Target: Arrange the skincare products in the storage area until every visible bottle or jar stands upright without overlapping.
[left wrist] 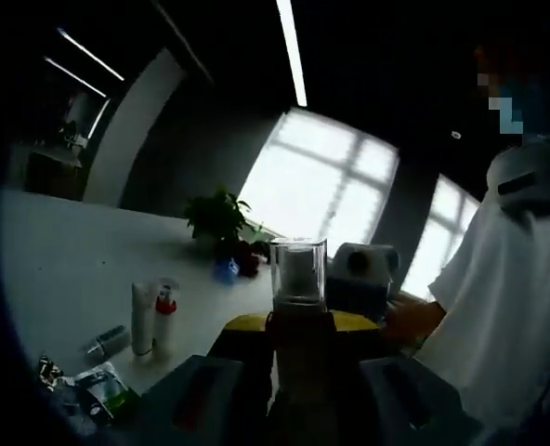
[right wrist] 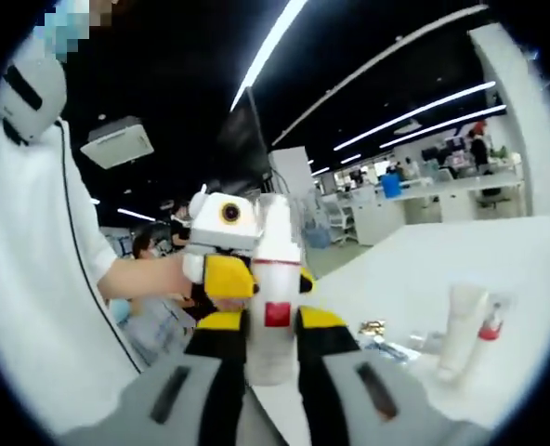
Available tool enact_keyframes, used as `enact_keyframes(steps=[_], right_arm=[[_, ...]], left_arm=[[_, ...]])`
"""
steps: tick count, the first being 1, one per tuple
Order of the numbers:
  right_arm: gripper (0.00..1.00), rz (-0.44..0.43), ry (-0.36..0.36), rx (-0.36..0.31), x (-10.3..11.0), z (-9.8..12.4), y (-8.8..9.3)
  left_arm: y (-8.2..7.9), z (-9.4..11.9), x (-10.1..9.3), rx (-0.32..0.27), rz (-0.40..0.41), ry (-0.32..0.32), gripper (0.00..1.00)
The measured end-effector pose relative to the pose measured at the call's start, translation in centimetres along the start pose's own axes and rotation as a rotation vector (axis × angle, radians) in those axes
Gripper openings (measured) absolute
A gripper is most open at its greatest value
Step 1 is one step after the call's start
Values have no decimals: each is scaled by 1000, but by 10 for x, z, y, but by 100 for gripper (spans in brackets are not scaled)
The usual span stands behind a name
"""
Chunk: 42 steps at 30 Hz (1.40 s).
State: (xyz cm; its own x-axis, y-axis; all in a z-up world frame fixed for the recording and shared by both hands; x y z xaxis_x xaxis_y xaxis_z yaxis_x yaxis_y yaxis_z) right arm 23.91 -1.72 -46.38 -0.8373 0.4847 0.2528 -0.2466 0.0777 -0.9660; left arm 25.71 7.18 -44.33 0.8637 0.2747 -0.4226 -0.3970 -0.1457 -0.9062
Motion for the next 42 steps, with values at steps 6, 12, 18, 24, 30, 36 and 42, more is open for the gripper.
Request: enact_keyframes(steps=[6, 12, 18, 24, 30, 36, 42], right_arm=[[19, 57, 236, 7, -14, 2, 0], [19, 201, 456, 75, -22, 4, 6], [20, 269, 539, 88, -16, 1, 14], [20, 261, 520, 85, -17, 5, 14], [22, 236, 395, 110, -18, 9, 20], [20, 205, 290, 104, -23, 30, 17], [29, 158, 193, 77, -31, 48, 8]], left_arm=[[-1, -16, 7, -29, 8, -228, 20], [9, -24, 8, -47, 44, -409, 17], [18, -28, 7, -51, 54, -516, 17], [20, -26, 9, -50, 66, -499, 17], [21, -26, 10, 9, -31, -432, 16], [29, -23, 18, 134, -162, -342, 16], [30, -23, 19, 170, -206, -232, 16]])
Point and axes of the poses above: the point that each gripper's makers call its tool centre point, and the gripper's own axes: z roughly backward along the fingers, x roughly to its left, y roughly out of its underside, the point moved 6 cm from there along z, roughly backward along the fingers, and after that the axes turned 2 degrees about -z, right-handed, at the moved point
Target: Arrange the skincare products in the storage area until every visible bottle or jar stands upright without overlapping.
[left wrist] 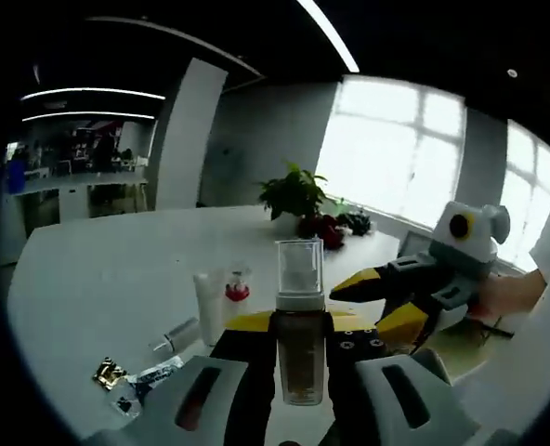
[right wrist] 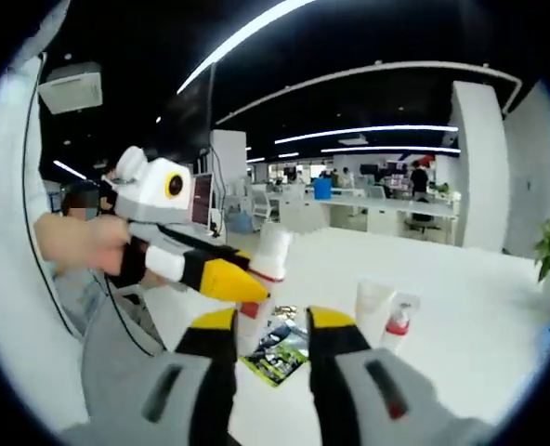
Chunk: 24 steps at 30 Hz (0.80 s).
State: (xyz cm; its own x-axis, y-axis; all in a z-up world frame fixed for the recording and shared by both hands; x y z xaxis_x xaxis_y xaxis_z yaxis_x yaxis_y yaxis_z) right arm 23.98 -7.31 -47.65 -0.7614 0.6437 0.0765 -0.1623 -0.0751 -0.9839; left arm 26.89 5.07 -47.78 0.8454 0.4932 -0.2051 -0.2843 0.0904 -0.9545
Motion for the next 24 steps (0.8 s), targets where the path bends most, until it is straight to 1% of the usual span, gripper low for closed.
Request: enact_keyframes(steps=[1, 3, 4, 6, 8, 11, 14, 19, 22, 24], right_arm=[[29, -34, -36, -10, -1, 1, -3], [31, -39, -72, -31, -3, 2, -9], [33, -57, -99, -39, -2, 1, -13], [36, -103, -143, -74, -1, -1, -21], [36, -110, -135, -82, -4, -5, -25], [37, -151, -139, -74, -8, -13, -23], [36, -153, -149, -53, -7, -20, -18], [33, -203, -158, -60, -9, -26, -13], [26, -221, -153, -64, -14, -29, -10], [25, -232, -146, -70, -17, -30, -9]], left_arm=[[0, -1, -3, 1, -16, 40, 16], [0, -1, -4, 8, -30, 61, 16], [1, -2, -6, 13, -53, 101, 16], [1, -4, -7, 9, -62, 123, 16], [2, -5, -9, 12, -88, 166, 16], [4, -8, -10, 5, -93, 190, 16], [6, -10, -8, 3, -98, 197, 17], [10, -15, -2, 16, -103, 216, 17], [11, -18, 1, 23, -101, 224, 17], [14, -21, 3, 35, -103, 232, 17]])
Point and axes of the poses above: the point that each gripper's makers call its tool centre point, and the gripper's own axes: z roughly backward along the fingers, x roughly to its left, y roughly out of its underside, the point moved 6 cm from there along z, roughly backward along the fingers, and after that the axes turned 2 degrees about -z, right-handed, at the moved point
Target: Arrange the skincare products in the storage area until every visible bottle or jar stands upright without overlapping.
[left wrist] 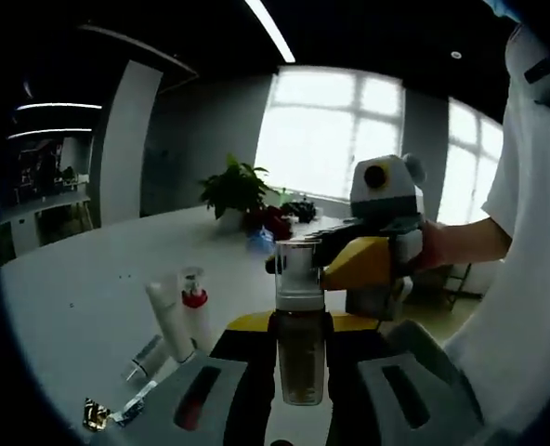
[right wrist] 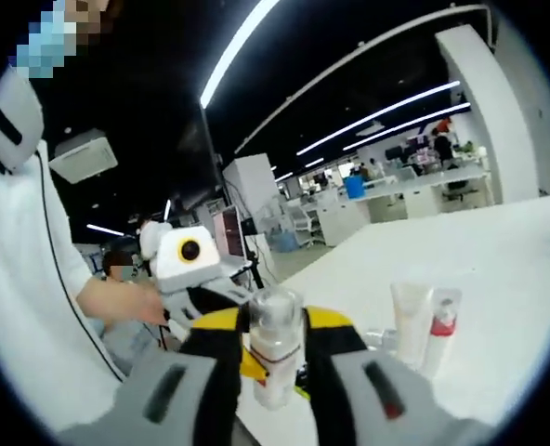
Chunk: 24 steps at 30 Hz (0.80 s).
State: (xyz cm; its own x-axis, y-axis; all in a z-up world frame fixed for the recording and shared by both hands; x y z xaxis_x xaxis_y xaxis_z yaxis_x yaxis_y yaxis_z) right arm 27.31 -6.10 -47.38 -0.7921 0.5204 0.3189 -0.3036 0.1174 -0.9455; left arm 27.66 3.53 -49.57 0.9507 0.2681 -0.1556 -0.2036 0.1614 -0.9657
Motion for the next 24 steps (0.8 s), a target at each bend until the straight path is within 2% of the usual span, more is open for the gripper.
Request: enact_keyframes(steps=[8, 11, 18, 24], right_arm=[[21, 4, 53, 5, -12, 0, 4], [21, 80, 101, 39, -15, -3, 8], [21, 203, 192, 136, -23, -10, 25], [21, 261, 230, 229, -38, -13, 54]], left_arm=[[6, -13, 11, 17, 10, 31, 17], [9, -18, 15, 38, -5, 35, 17], [29, -33, 28, 130, -32, 30, 18], [59, -50, 37, 243, -75, 41, 18]])
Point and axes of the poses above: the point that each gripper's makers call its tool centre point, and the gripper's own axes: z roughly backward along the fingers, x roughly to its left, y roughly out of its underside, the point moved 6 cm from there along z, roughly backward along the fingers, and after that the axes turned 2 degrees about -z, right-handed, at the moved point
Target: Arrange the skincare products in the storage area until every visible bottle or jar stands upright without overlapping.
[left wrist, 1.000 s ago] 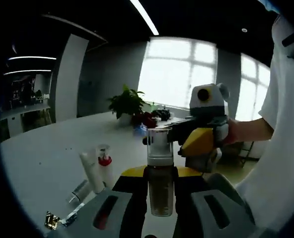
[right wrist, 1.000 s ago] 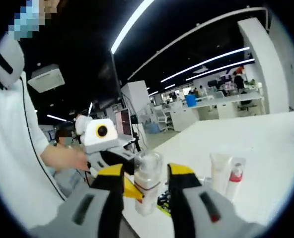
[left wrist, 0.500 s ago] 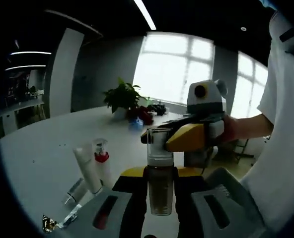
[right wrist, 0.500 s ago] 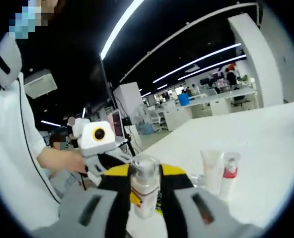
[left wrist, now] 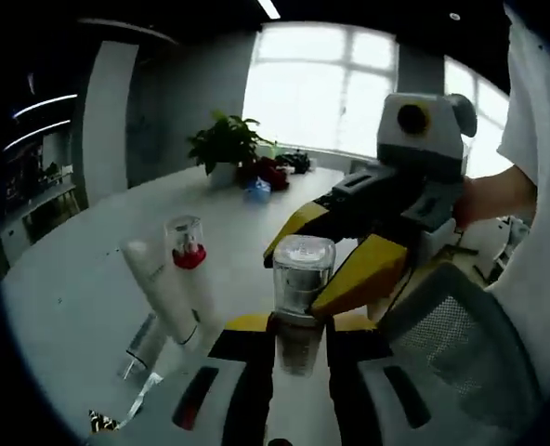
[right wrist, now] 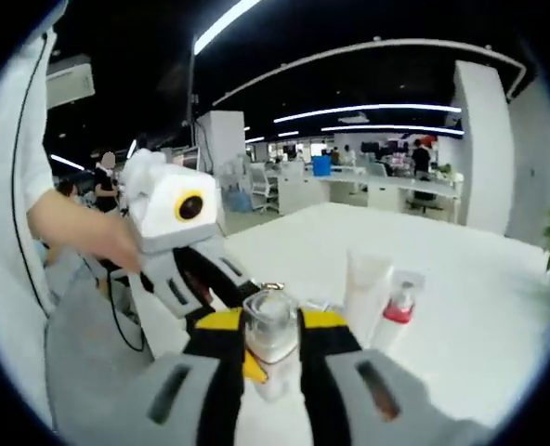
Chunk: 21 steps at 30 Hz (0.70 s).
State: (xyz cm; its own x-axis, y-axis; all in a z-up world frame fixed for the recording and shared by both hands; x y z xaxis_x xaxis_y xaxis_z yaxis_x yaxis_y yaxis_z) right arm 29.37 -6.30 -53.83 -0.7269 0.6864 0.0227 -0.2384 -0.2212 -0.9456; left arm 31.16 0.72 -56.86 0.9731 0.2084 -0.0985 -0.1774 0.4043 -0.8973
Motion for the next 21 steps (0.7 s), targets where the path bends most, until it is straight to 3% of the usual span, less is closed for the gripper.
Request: enact_keyframes(steps=[12, 21], right_arm=[[21, -1, 27, 100, -16, -16, 52], [21, -6, 39, 128, -22, -20, 63]], left_arm=[[42, -39, 13, 110, -14, 9, 18], [49, -48, 16, 128, -18, 4, 18]])
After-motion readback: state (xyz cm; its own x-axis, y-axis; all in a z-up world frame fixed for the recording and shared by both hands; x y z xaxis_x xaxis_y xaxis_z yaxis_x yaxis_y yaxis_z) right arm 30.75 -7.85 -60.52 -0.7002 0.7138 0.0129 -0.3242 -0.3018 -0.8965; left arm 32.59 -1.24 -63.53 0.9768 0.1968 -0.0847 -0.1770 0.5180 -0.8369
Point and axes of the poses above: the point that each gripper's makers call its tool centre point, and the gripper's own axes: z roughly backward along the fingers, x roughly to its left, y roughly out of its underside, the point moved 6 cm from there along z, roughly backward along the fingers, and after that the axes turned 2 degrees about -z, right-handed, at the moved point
